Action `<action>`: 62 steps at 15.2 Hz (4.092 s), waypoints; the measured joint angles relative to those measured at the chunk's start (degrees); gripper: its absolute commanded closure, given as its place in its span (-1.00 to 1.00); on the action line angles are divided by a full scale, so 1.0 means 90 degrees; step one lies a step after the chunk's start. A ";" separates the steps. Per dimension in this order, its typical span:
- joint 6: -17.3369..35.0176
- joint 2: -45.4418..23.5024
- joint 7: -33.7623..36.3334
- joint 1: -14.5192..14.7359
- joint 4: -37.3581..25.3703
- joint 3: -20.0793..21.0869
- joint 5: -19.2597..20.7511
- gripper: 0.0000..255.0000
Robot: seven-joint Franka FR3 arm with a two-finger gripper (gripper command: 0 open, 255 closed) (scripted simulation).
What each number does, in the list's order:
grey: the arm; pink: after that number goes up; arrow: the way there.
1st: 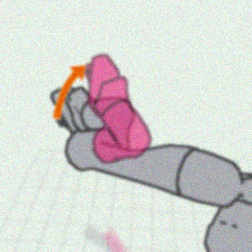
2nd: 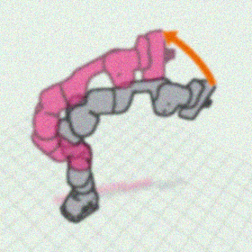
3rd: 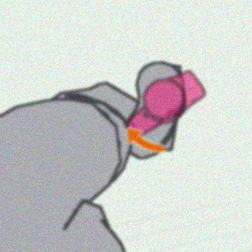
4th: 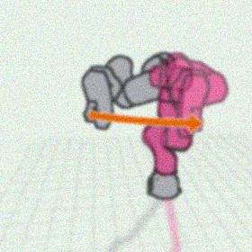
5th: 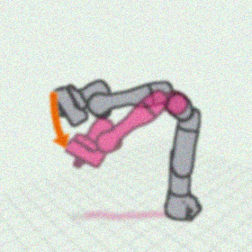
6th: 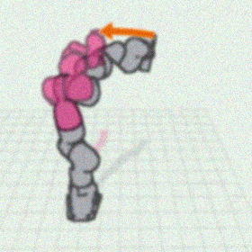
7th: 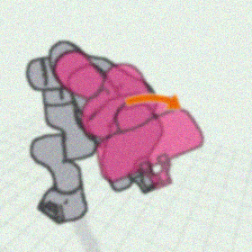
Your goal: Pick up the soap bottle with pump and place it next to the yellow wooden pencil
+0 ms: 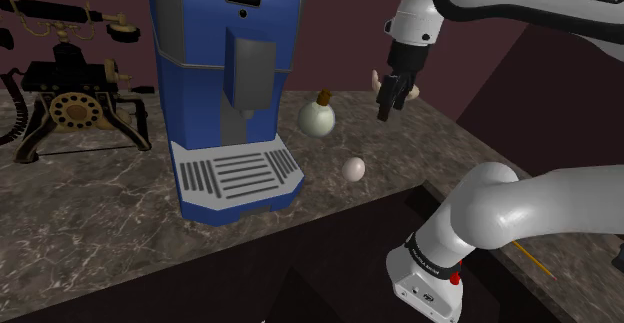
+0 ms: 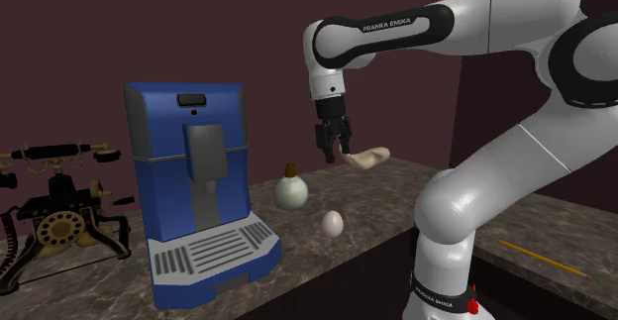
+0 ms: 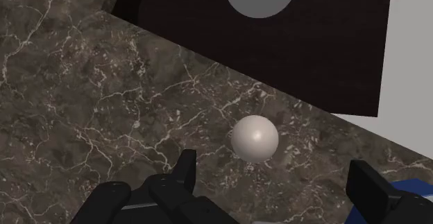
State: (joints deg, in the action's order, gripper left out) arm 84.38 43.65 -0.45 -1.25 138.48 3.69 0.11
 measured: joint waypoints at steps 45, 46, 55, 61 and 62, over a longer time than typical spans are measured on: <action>0.3046 -0.4444 0.0178 -0.0567 -0.2127 -0.0394 0.0362 1.00; 0.3047 -0.4444 0.0178 -0.0567 -0.2126 -0.0394 0.0362 1.00; 0.2398 -0.4293 0.0135 -0.0568 -0.2622 -0.0396 0.0349 1.00; 0.1879 -0.4259 0.0105 -0.0569 -0.3108 -0.0397 0.0342 1.00; 0.1787 -0.4235 0.0116 -0.0561 -0.3176 -0.0387 0.0339 1.00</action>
State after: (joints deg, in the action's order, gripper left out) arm 100.46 5.54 0.60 -6.30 109.89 0.21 3.16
